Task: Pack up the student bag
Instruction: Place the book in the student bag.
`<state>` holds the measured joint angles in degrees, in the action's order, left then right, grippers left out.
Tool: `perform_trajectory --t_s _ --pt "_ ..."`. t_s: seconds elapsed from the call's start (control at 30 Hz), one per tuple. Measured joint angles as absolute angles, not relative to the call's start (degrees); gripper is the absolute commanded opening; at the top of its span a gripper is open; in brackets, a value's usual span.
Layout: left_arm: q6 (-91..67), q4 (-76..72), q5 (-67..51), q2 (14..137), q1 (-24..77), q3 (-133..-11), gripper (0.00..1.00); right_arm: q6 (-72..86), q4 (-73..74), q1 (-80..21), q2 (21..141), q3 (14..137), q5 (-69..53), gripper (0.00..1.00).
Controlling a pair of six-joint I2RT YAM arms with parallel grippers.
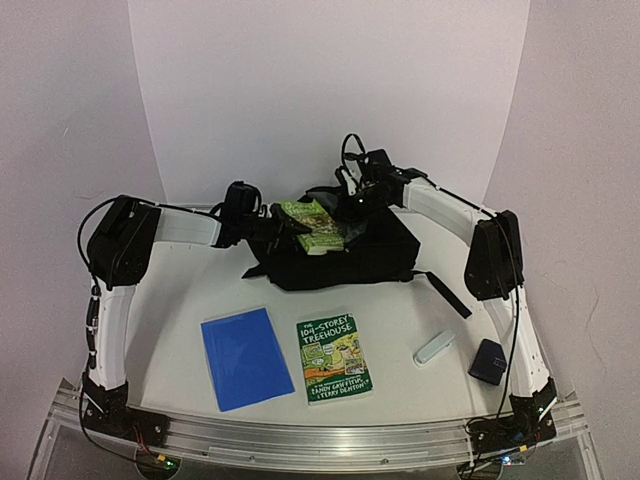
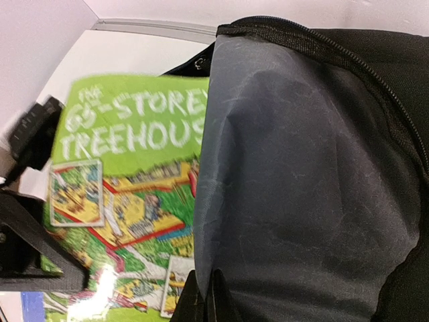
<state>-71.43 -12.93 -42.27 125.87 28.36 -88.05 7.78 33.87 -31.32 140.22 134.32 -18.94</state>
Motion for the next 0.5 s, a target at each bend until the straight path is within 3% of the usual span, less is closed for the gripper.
perform_trajectory --t_s 0.33,0.5 --pt "-70.4 -7.8 -44.4 126.1 28.3 -86.2 0.0 7.5 33.4 -31.9 138.1 131.0 -20.5 0.0" --pt "-70.4 -5.0 -44.3 135.3 28.6 -102.9 0.01 7.6 32.9 -31.7 137.0 129.6 -22.8 0.0"
